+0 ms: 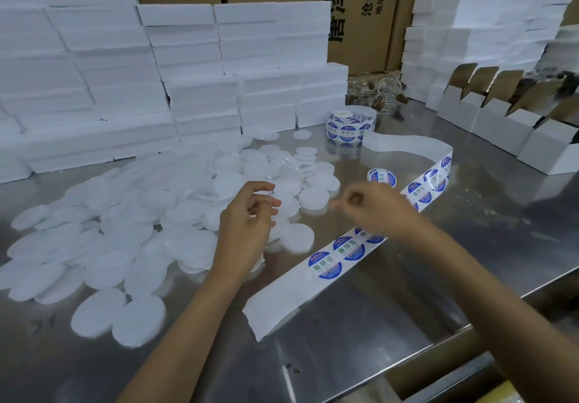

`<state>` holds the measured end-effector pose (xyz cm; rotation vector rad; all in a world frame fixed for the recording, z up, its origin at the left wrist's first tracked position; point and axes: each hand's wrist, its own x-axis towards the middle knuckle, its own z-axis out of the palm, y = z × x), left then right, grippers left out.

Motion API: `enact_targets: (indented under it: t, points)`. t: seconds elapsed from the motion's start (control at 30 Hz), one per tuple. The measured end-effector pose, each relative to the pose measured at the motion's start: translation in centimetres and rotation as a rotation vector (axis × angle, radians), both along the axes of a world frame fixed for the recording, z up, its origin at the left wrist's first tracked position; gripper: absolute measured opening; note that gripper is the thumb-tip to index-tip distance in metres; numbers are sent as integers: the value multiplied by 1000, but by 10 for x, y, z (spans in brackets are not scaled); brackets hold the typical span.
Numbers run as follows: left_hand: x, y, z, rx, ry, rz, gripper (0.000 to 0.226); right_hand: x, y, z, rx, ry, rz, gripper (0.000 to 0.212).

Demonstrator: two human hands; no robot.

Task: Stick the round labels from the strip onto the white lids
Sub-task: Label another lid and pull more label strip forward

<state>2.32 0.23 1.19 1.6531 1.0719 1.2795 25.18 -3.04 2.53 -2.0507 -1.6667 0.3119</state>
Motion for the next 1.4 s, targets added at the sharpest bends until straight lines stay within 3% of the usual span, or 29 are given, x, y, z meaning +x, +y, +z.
enact_targets:
  t: [0.13,0.5,0.57,0.67,0.8,0.93,1.03,1.23,1.4]
  points:
    - [-3,-3,3,11,7,5,26,-45,-17,-18,-69,-155,284,57]
    - [-5,-8,7,-127,-51,-57,25,-51,-35,-31,359,1,76,61]
    - [-3,-10,7,-206,-18,-110,24,-56,-39,-26,417,82,109,58]
    - [0,-15,7,-410,-126,-292,28,-66,-42,-21,447,137,182,59]
    - [-2,-17,8,-455,-185,-349,30,-66,-46,-22,408,176,177,65]
    - [-3,-13,9,-472,-258,-300,31,-46,-55,-29,306,76,80,41]
    - [-5,-13,6,-464,-265,-352,33,-45,-63,-39,190,-7,156,31]
    - [-3,-14,3,-492,-291,-447,42,-53,-66,-40,150,164,341,28]
    - [6,-18,-1,-537,-260,-479,41,-55,-65,-41,141,238,325,28]
